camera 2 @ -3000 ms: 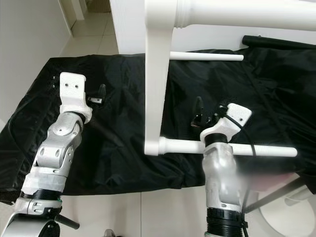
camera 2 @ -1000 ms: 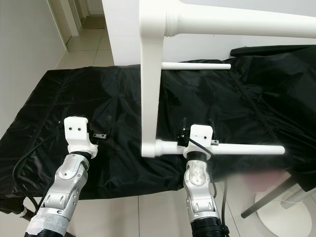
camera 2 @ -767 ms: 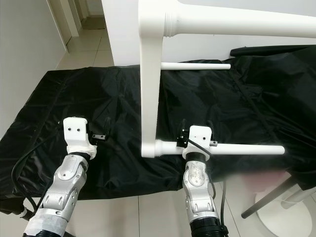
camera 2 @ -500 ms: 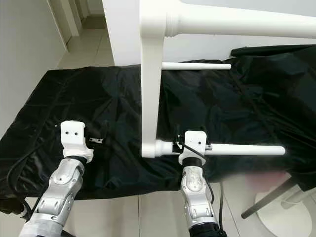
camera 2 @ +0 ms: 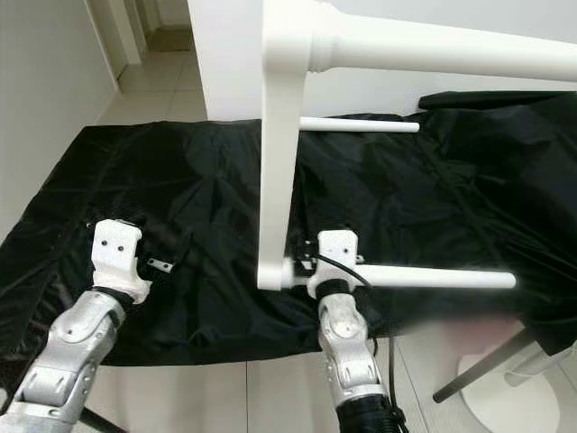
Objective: Building children table
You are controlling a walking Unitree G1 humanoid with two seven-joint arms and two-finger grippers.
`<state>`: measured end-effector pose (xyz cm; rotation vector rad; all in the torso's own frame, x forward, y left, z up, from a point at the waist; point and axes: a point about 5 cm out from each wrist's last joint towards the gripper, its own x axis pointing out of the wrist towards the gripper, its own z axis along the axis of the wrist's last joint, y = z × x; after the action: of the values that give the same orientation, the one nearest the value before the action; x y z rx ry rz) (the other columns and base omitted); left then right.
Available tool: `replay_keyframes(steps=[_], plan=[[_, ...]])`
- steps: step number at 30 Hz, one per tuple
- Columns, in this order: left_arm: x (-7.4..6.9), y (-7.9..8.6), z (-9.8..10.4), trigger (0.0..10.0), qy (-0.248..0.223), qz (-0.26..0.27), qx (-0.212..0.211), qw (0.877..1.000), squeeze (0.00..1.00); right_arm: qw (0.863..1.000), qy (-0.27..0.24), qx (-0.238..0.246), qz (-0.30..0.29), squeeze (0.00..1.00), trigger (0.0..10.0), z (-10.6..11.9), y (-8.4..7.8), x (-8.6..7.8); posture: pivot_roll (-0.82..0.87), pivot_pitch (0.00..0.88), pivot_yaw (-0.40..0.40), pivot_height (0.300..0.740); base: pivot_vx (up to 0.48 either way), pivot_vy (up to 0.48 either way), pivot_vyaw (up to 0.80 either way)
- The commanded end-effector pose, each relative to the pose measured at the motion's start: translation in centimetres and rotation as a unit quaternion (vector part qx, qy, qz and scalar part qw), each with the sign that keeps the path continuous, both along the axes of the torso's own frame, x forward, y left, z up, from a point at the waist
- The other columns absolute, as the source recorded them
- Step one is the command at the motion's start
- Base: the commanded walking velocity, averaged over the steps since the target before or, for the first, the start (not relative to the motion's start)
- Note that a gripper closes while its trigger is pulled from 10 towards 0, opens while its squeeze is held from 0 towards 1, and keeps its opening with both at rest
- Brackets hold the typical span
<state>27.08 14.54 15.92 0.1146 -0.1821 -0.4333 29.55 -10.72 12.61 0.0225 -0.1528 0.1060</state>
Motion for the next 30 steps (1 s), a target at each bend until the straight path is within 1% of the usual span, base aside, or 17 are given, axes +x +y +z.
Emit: replay_keyframes(steps=[1,2,3,4,5,6,8,10,12,17,18,20,21,30], plan=[[-1.2,-1.5,0.6,10.0,0.013,-0.08,-0.01,0.997,0.0,0.999,0.013,0.001,0.035,0.0,10.0,0.0,0.7,-0.4,0.05,0.018,0.036,0.74,0.0,0.0,0.0],[-1.2,-1.5,0.6,10.0,0.013,-0.08,-0.01,0.997,0.0,0.999,0.013,0.001,0.035,0.0,10.0,0.0,0.7,-0.4,0.05,0.018,0.036,0.74,0.0,0.0,0.0],[-1.4,-1.7,0.8,10.0,0.015,-0.094,-0.013,0.995,0.0,0.999,0.015,0.001,0.041,0.0,10.0,0.0,0.8,-0.5,0.05,0.018,0.036,0.74,0.0,0.0,0.0],[-1.4,-1.7,0.8,10.0,0.015,-0.094,-0.013,0.995,0.0,0.999,0.015,0.001,0.041,0.0,10.0,0.0,0.8,-0.5,0.05,0.018,0.036,0.74,0.0,0.0,0.0],[-1.7,-2.0,0.9,10.0,0.015,-0.11,-0.01,0.994,0.0,0.999,0.017,-0.001,0.048,0.0,10.0,-0.1,0.8,-0.5,0.05,0.015,0.038,0.74,0.0,0.0,0.0],[-1.7,-2.0,0.9,10.0,0.015,-0.11,-0.01,0.994,0.0,0.999,0.017,-0.001,0.048,0.0,10.0,-0.1,0.8,-0.5,0.05,0.015,0.038,0.74,0.0,0.0,0.0],[-1.7,-2.1,1.0,10.0,0.017,-0.126,0.005,0.992,0.0,0.998,0.024,-0.001,0.055,0.0,10.0,-0.1,0.9,-0.5,0.05,0.026,0.039,0.74,0.0,0.0,0.0],[-1.7,-2.1,1.0,10.0,0.017,-0.126,0.005,0.992,0.0,0.998,0.024,-0.001,0.055,0.0,10.0,-0.1,0.9,-0.5,0.05,0.026,0.039,0.74,0.0,0.0,0.0],[-1.8,-1.9,1.3,10.0,0.018,-0.131,0.01,0.991,0.0,0.997,0.035,0.006,0.068,0.0,10.0,-0.3,1.2,-0.9,0.05,0.029,0.045,0.74,0.0,0.0,0.0],[-1.9,-1.7,1.6,10.0,0.022,-0.136,0.01,0.99,0.0,0.996,0.051,0.009,0.077,0.0,10.0,-0.6,1.4,-1.3,0.05,0.034,0.048,0.74,0.0,0.0,0.0],[-2.2,-1.8,1.8,10.0,0.027,-0.148,0.006,0.989,0.0,0.994,0.057,0.007,0.088,0.0,10.0,-0.8,1.5,-1.6,0.05,0.034,0.051,0.74,0.0,0.0,0.0],[-2.2,-1.8,1.8,10.0,0.027,-0.148,0.006,0.989,0.0,0.994,0.057,0.007,0.088,0.0,10.0,-0.8,1.5,-1.6,0.05,0.034,0.051,0.74,0.0,0.0,0.0],[-2.8,-2.0,1.8,10.0,0.04,-0.169,0.003,0.985,0.0,0.993,0.065,0.0,0.103,0.0,10.0,-1.0,1.6,-2.0,0.05,0.035,0.049,0.74,0.0,0.0,0.0],[-3.1,-2.2,1.8,10.0,0.051,-0.184,0.005,0.982,0.0,0.99,0.074,0.004,0.121,0.0,10.0,-0.8,1.6,-2.1,0.05,0.032,0.044,0.74,0.0,0.0,0.0]])
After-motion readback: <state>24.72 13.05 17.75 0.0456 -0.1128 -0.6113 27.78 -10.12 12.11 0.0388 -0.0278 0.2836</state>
